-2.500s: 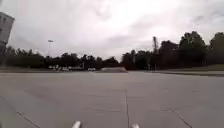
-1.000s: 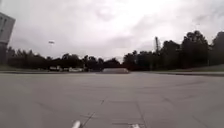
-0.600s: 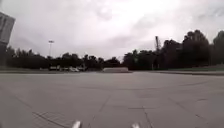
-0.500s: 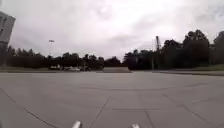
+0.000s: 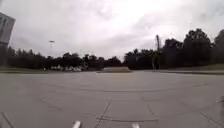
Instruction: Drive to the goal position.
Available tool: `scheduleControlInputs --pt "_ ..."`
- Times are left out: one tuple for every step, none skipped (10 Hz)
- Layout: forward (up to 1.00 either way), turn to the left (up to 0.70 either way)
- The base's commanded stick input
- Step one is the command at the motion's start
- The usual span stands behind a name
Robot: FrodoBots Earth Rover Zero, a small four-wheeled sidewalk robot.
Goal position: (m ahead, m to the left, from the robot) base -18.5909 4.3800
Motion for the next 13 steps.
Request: scheduleControlInputs --pt "0.70 0.00" --pt "0.70 0.00" --pt "0.70 0.00" --pt "0.70 0.00" --pt "0.70 0.00" --pt "0.70 0.00" --pt "0.70 0.00" --pt "0.70 0.00" --pt "0.70 0.00" --pt "0.70 0.00" --pt "0.70 0.00" --pt "0.70 0.00" --pt "0.70 0.00"
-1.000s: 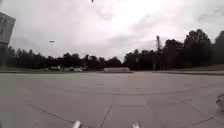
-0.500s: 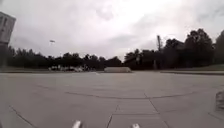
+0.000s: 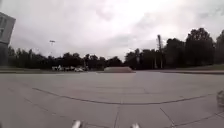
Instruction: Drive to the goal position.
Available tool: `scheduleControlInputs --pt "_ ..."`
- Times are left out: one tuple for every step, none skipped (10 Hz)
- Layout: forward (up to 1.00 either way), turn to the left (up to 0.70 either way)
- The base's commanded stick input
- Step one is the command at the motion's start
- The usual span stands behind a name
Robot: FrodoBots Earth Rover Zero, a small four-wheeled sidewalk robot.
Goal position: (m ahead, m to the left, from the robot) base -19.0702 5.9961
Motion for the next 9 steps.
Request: scheduleControlInputs --pt "0.70 0.03" --pt "0.70 0.15" --pt "0.70 0.28" --pt "0.70 0.35" --pt "0.70 0.35" --pt "0.70 0.35" --pt "0.70 0.35" --pt "0.70 0.35" --pt "0.70 0.35"
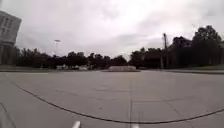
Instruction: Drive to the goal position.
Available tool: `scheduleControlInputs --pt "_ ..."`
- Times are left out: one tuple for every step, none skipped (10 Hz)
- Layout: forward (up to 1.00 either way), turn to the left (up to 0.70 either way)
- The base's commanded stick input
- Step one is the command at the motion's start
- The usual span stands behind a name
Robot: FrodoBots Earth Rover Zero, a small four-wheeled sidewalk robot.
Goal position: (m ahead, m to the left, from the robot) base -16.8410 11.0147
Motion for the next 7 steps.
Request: scheduleControlInputs --pt "0.70 0.35" --pt "0.70 0.35" --pt "0.70 0.35" --pt "0.70 0.35" --pt "0.70 0.35" --pt "0.70 0.35" --pt "0.70 0.35"
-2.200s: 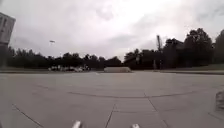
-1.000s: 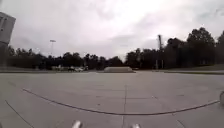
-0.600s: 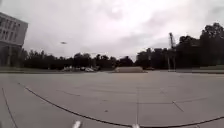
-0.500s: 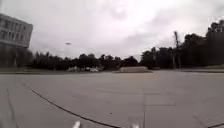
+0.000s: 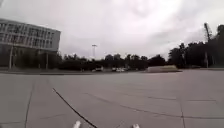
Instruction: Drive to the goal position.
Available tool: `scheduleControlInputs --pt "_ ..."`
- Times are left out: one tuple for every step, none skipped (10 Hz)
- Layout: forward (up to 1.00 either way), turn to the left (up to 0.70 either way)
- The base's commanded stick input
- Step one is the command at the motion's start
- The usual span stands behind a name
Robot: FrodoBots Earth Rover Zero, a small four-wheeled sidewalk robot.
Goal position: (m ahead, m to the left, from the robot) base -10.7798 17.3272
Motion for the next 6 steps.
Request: scheduleControlInputs --pt "0.70 0.35" --pt "0.70 0.35" --pt "0.70 0.35" --pt "0.70 0.35" --pt "0.70 0.35" --pt "0.70 0.35"
